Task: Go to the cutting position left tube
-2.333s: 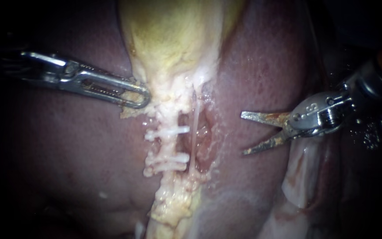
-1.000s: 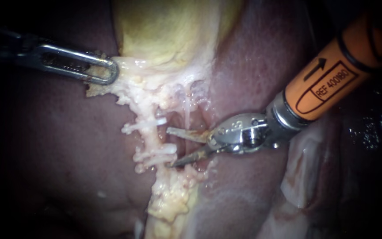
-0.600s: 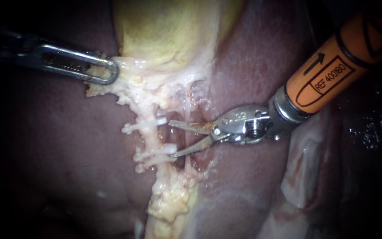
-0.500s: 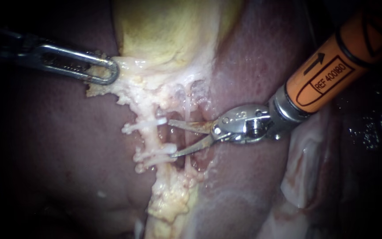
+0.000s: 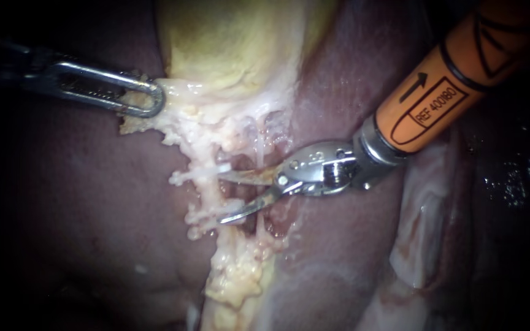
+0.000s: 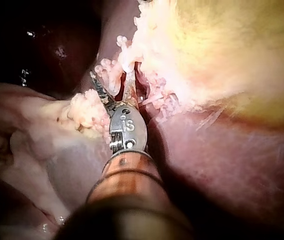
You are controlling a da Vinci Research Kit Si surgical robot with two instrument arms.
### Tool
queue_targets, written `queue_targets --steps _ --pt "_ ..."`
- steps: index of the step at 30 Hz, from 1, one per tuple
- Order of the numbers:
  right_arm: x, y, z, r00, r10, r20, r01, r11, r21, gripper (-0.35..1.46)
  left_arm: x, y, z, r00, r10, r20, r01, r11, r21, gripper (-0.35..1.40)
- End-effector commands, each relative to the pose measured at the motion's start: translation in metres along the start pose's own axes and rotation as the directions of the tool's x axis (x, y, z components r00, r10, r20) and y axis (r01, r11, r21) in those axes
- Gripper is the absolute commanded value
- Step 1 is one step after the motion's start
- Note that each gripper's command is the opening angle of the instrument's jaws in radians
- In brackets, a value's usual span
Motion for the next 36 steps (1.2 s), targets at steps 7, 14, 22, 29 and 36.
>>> queue_targets --steps 7,14,22,29,36 --pt "0.0005 0.0006 0.0034 0.999 0.025 -0.027 -0.025 1.000 -0.003 1.36 0.0000 0.0000 0.0001 1.0000 0.000 0.000 0.000 1.000 0.000 -0.35" --pt "0.0015 0.0013 0.0052 0.995 0.072 -0.063 -0.073 0.997 -0.010 1.40 0.0000 0.0000 0.0002 1.0000 0.000 -0.001 0.000 1.000 0.001 -0.35" --pt "0.0026 0.0006 0.0059 0.991 0.106 -0.085 -0.107 0.994 -0.006 1.41 0.0000 0.0000 0.0004 1.0000 0.000 0.000 0.000 1.000 0.000 -0.35" --pt "0.0060 -0.0021 0.0063 0.977 0.176 -0.121 -0.174 0.984 0.023 1.45 -0.0001 -0.0001 0.0005 1.0000 0.001 0.002 -0.001 1.000 -0.002 -0.35" --pt "0.0096 -0.0039 0.0055 0.954 0.253 -0.160 -0.248 0.967 0.052 1.45 -0.0001 -0.0001 0.0005 1.0000 0.001 0.002 -0.001 1.000 -0.002 -0.35"
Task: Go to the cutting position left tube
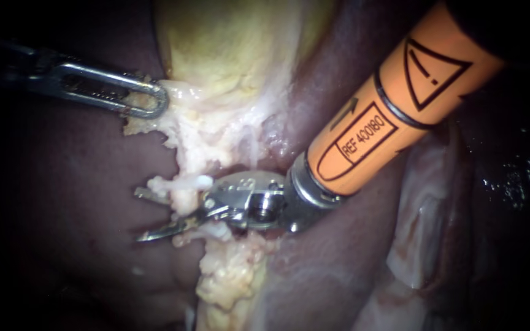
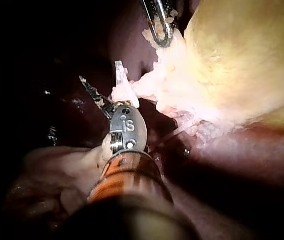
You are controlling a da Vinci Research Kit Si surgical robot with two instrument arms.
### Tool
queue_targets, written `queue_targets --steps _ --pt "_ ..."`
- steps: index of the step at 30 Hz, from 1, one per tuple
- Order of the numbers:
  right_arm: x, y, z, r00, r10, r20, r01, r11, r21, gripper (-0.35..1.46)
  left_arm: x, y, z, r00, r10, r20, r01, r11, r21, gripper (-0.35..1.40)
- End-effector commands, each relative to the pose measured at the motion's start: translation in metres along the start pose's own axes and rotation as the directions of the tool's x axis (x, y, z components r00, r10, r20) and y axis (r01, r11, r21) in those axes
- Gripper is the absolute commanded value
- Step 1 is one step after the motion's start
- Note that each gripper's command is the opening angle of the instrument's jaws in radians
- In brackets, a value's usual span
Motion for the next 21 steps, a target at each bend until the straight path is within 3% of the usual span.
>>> queue_targets --steps 1,5,21 --pt "0.0003 -0.0002 -0.0001 1.000 0.011 -0.011 -0.011 1.000 0.001 1.45 0.0000 0.0000 0.0000 1.0000 0.000 0.000 0.000 1.000 -0.001 -0.35" --pt "0.0008 -0.0004 -0.0003 0.999 0.037 -0.022 -0.036 0.999 0.012 1.45 0.0000 0.0000 0.0000 1.0000 0.000 0.000 0.000 1.000 -0.001 -0.35" --pt "-0.0002 0.0006 -0.0004 0.998 0.057 -0.019 -0.057 0.998 0.009 1.45 0.0000 -0.0001 0.0000 1.0000 0.000 0.000 0.000 1.000 -0.001 -0.35"
